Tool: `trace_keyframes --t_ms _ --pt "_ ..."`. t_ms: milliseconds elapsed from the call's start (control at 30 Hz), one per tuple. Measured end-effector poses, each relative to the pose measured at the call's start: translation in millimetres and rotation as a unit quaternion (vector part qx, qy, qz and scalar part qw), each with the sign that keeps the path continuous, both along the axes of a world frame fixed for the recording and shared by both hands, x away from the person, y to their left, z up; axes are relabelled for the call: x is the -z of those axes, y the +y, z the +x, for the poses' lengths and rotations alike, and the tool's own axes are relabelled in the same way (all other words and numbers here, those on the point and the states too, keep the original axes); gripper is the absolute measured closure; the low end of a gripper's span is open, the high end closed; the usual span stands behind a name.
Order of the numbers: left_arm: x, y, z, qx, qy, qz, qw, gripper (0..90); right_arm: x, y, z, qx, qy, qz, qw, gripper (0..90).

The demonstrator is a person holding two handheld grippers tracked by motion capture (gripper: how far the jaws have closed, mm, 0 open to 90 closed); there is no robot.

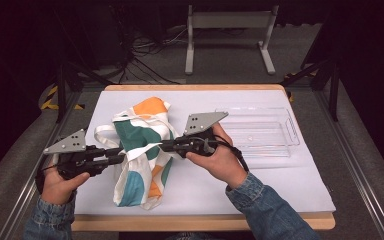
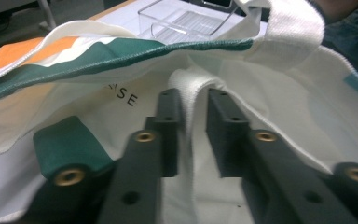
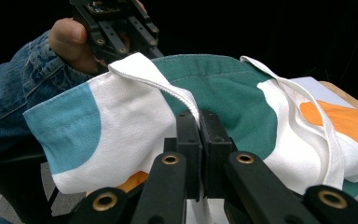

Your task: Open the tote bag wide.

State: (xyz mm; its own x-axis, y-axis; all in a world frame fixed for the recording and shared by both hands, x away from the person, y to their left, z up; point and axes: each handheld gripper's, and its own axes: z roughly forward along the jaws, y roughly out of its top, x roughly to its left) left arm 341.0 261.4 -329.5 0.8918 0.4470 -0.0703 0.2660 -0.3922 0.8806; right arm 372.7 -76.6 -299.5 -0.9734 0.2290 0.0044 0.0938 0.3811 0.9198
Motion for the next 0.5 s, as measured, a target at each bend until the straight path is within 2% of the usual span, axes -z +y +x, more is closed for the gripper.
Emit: trace_keyframes --t_ms 67,133,367,500 --pt "0.2 0.0 -0.1 0.001 0.001 0.0 1.0 86.4 0.2 0.1 0.1 0.0 0.0 0.0 1.0 87.7" --pt "-0.8 1.5 -0.7 0.004 -0.003 0.0 1.0 87.8 0.1 -0.4 0.0 0.0 0.0 0.001 1.0 87.6" --pt "-3.6 6.3 -2.3 0.004 -0.011 -0.009 0.9999 88.0 -3.8 -5.1 -2.3 0.003 -0.007 0.006 1.0 87.7" --pt "-5.3 9.3 -3.5 0.001 -0.018 -0.015 0.9997 88.0 -9.2 -13.9 -4.0 0.011 -0.011 0.013 0.9998 87.7"
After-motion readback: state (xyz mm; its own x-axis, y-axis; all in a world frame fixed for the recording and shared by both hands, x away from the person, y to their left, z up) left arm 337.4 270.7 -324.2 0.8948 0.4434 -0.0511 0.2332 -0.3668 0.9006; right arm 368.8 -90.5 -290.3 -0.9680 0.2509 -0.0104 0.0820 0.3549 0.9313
